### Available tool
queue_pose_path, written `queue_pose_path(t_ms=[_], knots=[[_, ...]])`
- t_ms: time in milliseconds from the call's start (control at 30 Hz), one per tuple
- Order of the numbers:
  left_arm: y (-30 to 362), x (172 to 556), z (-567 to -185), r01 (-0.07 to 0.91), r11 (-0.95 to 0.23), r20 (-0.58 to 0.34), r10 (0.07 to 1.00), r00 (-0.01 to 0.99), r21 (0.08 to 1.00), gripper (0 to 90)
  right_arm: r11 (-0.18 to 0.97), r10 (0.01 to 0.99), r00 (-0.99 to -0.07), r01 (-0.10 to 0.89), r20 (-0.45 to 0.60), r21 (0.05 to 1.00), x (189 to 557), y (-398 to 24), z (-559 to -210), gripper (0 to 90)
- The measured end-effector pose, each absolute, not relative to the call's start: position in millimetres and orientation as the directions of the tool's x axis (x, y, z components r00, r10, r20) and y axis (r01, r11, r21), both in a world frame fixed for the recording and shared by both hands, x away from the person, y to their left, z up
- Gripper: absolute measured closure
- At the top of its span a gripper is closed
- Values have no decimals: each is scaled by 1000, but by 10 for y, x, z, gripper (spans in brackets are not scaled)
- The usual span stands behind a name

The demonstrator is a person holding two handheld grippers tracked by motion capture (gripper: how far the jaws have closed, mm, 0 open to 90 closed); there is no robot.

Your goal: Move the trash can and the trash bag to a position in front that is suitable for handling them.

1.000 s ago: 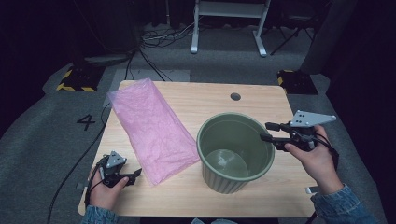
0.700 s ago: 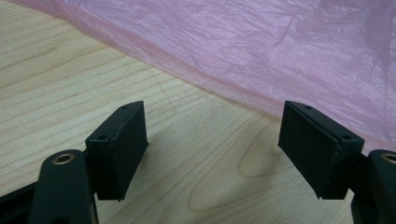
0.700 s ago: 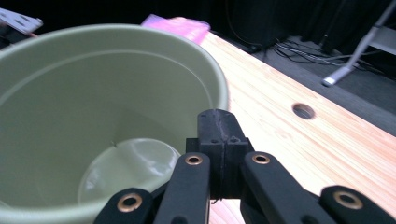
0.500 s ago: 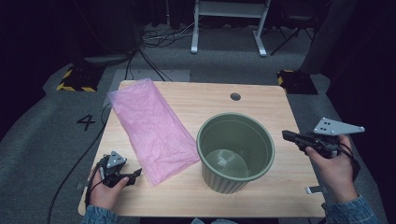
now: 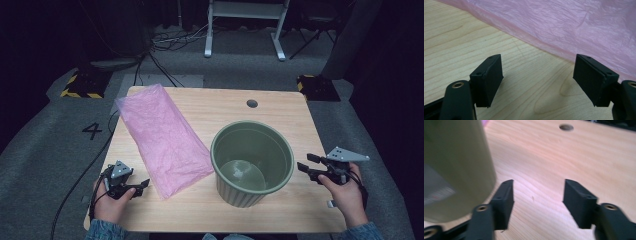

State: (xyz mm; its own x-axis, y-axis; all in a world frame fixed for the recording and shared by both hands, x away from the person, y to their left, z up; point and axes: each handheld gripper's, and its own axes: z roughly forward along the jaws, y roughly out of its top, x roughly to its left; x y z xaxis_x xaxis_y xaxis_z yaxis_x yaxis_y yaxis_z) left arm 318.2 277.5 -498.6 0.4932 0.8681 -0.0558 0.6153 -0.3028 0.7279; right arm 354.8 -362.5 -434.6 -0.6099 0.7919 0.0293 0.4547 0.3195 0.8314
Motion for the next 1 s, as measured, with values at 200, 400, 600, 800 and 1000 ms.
queue_pose_path(t_ms=[200,400,600,800,1000], knots=[[2741,3251,-4944,622,-301,-54,873,484,723,223,326,817,-576,499,26,803,3574,-3723,-4703,337],[2763,3447,-4884,644,-267,-67,893,444,717,220,330,835,-550,543,30,772,3557,-3746,-4939,317],[2758,3691,-4841,664,-245,-53,917,395,707,217,356,844,-537,555,-2,752,3548,-3711,-5028,302],[2768,4023,-4831,683,-179,-79,941,328,708,231,351,850,-527,561,-4,749,3550,-3691,-5029,291],[2756,4333,-4832,704,-178,-35,960,277,688,231,351,850,-527,562,-3,749,3551,-3691,-5029,290]])
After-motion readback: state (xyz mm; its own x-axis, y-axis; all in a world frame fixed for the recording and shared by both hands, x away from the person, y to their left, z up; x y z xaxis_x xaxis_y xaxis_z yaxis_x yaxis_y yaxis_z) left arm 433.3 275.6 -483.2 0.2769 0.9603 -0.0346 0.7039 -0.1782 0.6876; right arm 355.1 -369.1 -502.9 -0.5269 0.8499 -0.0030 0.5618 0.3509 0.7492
